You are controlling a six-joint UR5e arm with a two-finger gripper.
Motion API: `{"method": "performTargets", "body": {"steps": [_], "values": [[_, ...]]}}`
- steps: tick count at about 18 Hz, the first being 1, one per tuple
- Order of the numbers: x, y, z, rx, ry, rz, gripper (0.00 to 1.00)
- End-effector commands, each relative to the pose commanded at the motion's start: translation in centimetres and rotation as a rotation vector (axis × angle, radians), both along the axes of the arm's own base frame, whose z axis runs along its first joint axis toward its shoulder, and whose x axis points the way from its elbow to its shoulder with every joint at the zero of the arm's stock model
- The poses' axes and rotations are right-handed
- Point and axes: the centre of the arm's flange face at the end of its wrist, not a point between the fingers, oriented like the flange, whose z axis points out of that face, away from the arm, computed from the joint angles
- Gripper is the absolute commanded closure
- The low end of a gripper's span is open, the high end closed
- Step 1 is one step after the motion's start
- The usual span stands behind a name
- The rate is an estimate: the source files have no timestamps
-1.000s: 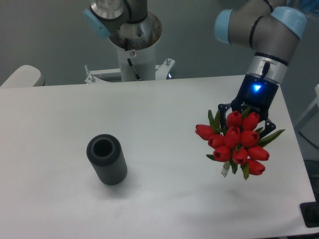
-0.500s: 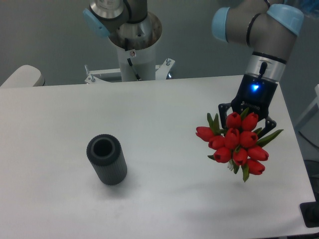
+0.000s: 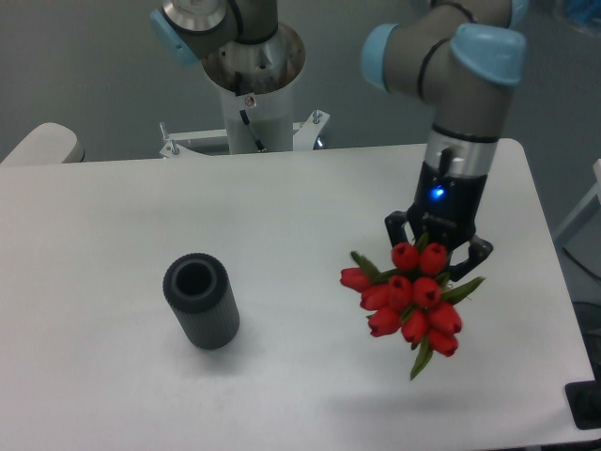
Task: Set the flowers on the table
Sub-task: 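Lower the red tulips onto the table beside the grey vase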
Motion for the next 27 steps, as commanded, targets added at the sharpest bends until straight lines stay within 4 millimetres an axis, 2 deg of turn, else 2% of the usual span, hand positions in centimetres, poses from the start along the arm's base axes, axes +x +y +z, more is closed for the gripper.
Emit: {"method": "performTargets", "body": {"steps": [4,7,8,11,15,19,27], "values": [[1.3,0.7,-1.4,-0.106,0.042,-0.009,0.7],[2.4,0.7,-3.3,-0.248,0.093,-0.004,0.7],[2.5,0.3,-3.8,-0.288,0.102,0.008,0.7],[3.6,-0.9,-7.2,-0.364,0.067,0.016,0.7],[4.0,-2.4,-9.7,-0.489,0.081,0.039,0.7],[4.8,-3.1,-11.9,-0.528,0.051,0.037,0.7],[5.8,-3.5,-14.7,-0.577,0.021,-0.038,0.69]]}}
